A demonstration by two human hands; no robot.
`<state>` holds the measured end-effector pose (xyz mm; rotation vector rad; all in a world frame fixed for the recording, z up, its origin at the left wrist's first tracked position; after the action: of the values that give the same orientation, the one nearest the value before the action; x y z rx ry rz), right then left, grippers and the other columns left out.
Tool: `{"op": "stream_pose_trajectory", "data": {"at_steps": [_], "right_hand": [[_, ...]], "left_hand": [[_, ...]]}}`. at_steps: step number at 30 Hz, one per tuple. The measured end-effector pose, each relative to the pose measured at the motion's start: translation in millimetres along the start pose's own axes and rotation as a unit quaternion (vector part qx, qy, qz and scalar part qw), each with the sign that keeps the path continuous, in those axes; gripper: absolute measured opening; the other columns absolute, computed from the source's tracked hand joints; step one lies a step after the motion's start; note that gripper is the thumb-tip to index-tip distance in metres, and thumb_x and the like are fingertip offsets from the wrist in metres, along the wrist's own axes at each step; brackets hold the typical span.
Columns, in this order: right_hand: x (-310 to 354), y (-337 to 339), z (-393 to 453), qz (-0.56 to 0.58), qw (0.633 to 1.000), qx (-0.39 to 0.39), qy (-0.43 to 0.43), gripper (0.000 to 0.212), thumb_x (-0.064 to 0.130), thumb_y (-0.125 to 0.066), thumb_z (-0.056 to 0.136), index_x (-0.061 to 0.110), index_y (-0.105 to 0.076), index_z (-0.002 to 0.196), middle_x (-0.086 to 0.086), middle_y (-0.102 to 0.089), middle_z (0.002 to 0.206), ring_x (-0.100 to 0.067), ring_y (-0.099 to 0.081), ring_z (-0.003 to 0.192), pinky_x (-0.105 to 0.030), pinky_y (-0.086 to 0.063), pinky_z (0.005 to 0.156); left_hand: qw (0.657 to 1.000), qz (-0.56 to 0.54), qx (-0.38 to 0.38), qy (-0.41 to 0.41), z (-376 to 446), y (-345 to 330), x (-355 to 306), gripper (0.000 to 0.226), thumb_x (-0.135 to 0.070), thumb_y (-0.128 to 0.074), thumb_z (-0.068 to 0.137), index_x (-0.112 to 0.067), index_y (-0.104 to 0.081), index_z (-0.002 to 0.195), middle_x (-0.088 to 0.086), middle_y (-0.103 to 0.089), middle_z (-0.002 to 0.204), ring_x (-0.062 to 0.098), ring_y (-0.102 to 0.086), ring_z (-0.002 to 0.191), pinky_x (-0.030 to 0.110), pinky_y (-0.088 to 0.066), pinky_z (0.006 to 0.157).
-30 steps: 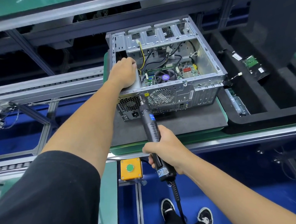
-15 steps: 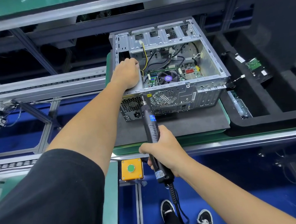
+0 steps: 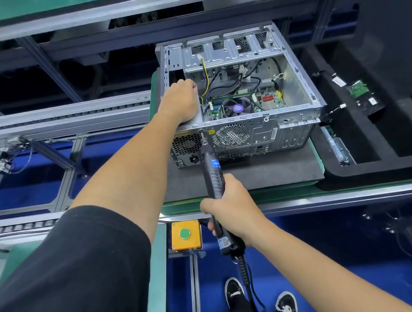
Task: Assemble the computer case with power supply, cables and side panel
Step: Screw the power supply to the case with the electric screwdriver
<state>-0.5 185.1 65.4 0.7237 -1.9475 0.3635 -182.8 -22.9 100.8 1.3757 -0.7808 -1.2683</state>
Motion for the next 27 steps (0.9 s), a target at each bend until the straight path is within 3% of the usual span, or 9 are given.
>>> {"op": "stream_pose_trajectory", "data": {"at_steps": [24,27], "right_hand": [[-3.0,1.6,0.2,-0.017,1.0,-0.01,0.014,0.037,0.018,-0.071,0.073,0.02,-0.039,0.092,-0.009,-0.052,0.081,-0.025,-0.054,0.059,-0.04,-0.053,0.059],[-3.9,0.8,1.2,-0.008,1.0,-0.004,0.008,0.033,0.015,-0.067,0.075,0.02,-0.038,0.092,-0.009,-0.052,0.08,-0.022,-0.057,0.051,-0.039,-0.053,0.056]], "left_hand": [[1.0,-0.001,-0.002,-0.004,0.4,-2.8,3.2,0.035,-0.028,-0.028,0.104,-0.012,-0.052,0.122,0.011,-0.055,0.119,0.029,-0.05,0.105,0.039,-0.038,0.084],[1.0,0.001,-0.005,-0.007,-0.3,-3.2,3.1,0.035,-0.027,-0.028,0.104,-0.01,-0.052,0.123,0.012,-0.055,0.119,0.03,-0.05,0.105,0.037,-0.036,0.084]]}}
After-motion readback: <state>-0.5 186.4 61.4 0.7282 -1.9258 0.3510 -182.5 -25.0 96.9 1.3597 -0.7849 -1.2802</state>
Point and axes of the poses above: each hand's wrist, its own z-axis towards the middle knuckle, its own y-axis out of the back of the hand, x = y × z, the point moved 5 cm from there along z, towards the middle knuckle
